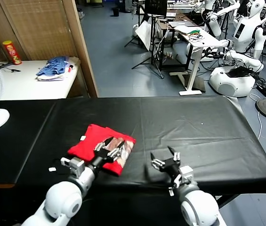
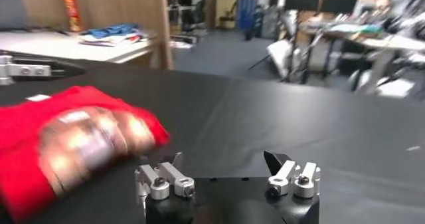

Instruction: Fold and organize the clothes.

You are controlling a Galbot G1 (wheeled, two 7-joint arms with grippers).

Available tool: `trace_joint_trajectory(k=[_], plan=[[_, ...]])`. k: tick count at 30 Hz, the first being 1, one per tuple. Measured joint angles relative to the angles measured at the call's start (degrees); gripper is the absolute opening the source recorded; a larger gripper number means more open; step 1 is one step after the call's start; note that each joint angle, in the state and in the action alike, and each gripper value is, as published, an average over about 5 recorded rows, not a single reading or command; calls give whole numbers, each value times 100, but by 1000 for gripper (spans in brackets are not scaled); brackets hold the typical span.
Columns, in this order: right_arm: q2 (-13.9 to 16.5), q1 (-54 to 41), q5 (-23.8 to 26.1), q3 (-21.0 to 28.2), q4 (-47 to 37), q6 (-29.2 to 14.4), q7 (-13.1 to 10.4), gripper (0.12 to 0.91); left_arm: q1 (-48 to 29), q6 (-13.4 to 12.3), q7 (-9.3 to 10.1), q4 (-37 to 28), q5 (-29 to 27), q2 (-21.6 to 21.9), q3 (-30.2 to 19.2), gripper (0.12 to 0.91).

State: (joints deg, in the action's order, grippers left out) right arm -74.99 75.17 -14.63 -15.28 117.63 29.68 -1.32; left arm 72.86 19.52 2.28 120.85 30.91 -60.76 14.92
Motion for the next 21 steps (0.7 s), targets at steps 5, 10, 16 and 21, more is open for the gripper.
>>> trace_joint_trajectory(k=[5, 10, 16, 21], plan=[[-138, -410, -716, 363, -304, 149, -223, 798, 112, -135, 109, 97, 75, 16, 152, 791], [-379, -860, -1114, 679, -831, 140, -481, 798, 298, -229, 181, 176, -81, 4, 333, 798], [-724, -1320, -1332, 821, -1532, 55, -617, 769, 579, -373, 192, 239, -253, -28, 565, 798], [-843, -1667, -1223, 873, -2015, -23, -497, 606, 799, -474, 186, 255, -377, -62, 763, 798]])
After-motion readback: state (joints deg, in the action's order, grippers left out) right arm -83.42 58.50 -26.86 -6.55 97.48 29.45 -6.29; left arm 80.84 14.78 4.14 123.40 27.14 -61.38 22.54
